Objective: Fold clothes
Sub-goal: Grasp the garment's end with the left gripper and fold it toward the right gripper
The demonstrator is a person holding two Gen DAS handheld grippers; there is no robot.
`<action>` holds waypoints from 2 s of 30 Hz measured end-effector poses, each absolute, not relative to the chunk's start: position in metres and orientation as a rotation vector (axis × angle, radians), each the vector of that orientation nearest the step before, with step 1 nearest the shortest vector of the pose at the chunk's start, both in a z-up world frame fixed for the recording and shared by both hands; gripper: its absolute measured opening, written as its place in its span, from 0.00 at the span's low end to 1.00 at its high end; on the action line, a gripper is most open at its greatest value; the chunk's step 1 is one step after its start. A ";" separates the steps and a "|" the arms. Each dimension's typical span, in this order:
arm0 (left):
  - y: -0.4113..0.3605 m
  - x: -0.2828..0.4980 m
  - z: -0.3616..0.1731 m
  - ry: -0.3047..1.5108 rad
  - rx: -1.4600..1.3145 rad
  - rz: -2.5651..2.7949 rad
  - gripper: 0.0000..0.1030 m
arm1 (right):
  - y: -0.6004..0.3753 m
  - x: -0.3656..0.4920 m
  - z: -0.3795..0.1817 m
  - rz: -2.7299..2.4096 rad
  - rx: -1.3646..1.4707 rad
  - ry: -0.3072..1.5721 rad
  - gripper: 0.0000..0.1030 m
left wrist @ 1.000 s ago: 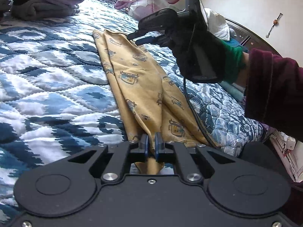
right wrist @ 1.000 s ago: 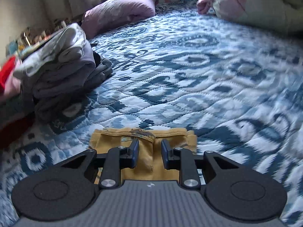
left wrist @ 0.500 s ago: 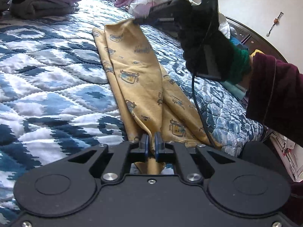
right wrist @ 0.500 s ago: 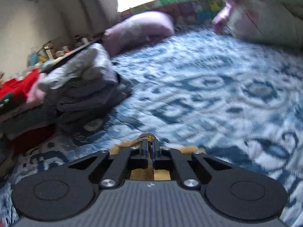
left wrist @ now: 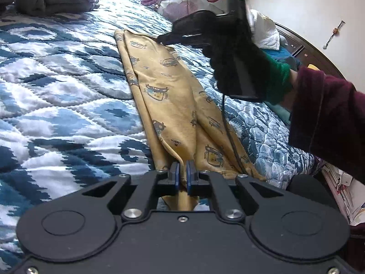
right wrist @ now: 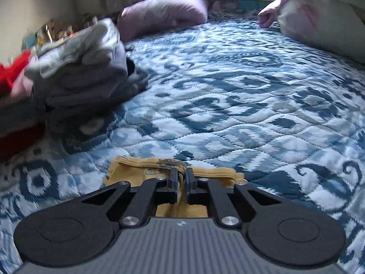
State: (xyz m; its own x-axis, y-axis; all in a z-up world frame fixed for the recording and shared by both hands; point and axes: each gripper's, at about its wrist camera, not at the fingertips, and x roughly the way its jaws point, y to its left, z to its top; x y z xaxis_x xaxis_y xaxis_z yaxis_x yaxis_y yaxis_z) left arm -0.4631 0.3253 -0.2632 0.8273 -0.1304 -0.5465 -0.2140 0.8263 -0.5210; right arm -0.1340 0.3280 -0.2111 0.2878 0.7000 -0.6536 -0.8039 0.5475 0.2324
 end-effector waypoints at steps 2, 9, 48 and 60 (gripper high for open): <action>0.326 -0.463 -0.262 0.608 -0.615 0.049 0.03 | 0.316 -0.135 -0.204 1.008 -0.127 0.766 0.14; 0.325 -0.472 -0.251 0.616 -0.624 0.026 0.16 | 0.274 -0.167 -0.181 1.082 -0.115 0.724 0.14; 0.458 -0.289 -0.229 0.565 -0.409 0.234 0.16 | 0.208 -0.280 -0.222 1.297 -0.158 0.598 0.22; 0.464 -0.282 -0.233 0.573 -0.422 0.240 0.07 | 0.215 -0.271 -0.231 1.272 -0.161 0.660 0.22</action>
State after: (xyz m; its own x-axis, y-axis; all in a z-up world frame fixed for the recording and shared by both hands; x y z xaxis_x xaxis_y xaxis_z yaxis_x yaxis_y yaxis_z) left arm -0.2820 0.4635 -0.2330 0.8157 0.1025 -0.5693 -0.3333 0.8877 -0.3177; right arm -0.2710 0.2151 -0.2310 0.1398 0.8301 -0.5399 -0.9194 0.3113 0.2405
